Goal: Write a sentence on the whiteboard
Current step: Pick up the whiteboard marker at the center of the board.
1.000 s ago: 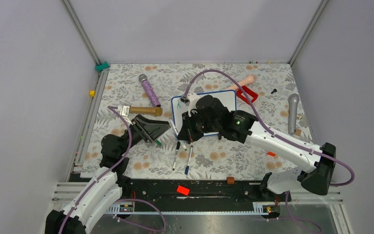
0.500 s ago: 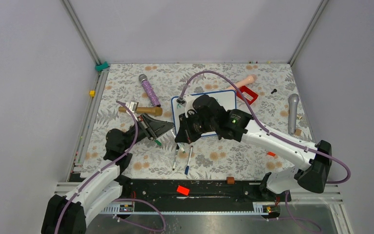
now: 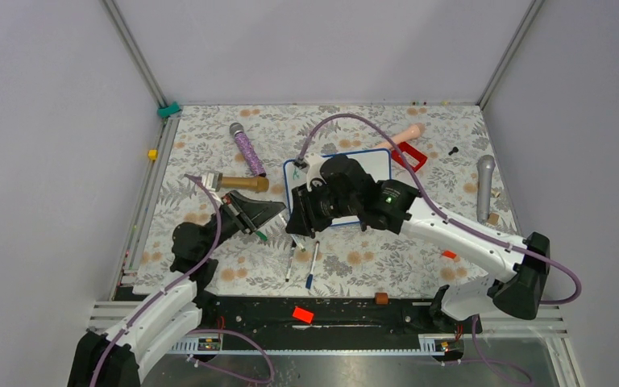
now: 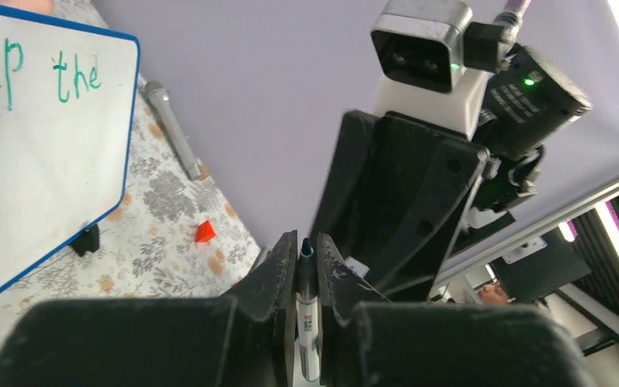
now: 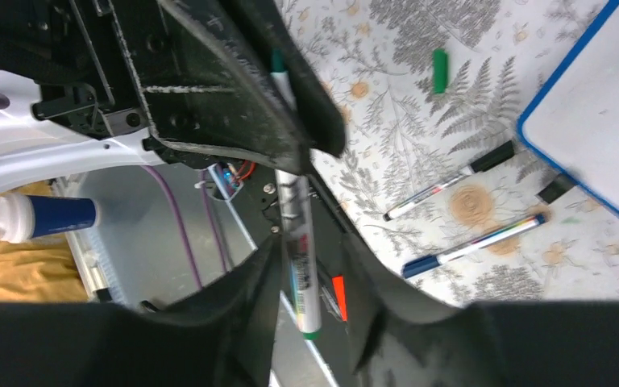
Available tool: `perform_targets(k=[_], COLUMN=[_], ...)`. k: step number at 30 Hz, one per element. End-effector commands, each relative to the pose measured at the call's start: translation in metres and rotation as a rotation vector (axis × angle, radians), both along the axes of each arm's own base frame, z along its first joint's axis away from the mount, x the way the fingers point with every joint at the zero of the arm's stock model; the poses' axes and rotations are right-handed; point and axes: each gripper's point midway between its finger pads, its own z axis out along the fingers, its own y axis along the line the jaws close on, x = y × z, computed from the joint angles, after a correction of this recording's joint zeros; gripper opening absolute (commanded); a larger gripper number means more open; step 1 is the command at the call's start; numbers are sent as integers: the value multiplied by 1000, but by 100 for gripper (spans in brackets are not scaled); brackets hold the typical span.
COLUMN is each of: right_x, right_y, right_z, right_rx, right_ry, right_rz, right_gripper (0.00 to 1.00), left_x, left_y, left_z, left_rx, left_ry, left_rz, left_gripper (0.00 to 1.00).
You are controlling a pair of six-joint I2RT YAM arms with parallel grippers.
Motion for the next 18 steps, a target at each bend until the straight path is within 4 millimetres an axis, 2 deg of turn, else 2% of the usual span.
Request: perform_targets(k=[1,3,6,12,16,18], right_x=[19,21,27,33,33,30], right_y=[-6,-10,-12,-12,-3,5], right_z=[39,48,67,127,156,163], right_rx=[126,175,295,686,778,802], right_ry=[-98,-119,-170,-249,-306,-328], right_rz=[-95,-126,-181,-258,-226,-199], right_gripper=[50,61,66,69,70,70], left_x=[-8,-5,2,11,17,20], left_y=[20,29,42,68,74,75], left_z=[34,44,60,102,126,135], left_rx=[-203,-249,-329,-557,-638,-647], left_ry=[-43,-44,-22,11,26,18], left_rz=[79,124,192,252,248,255], left_gripper=[0,0,0,0,0,0])
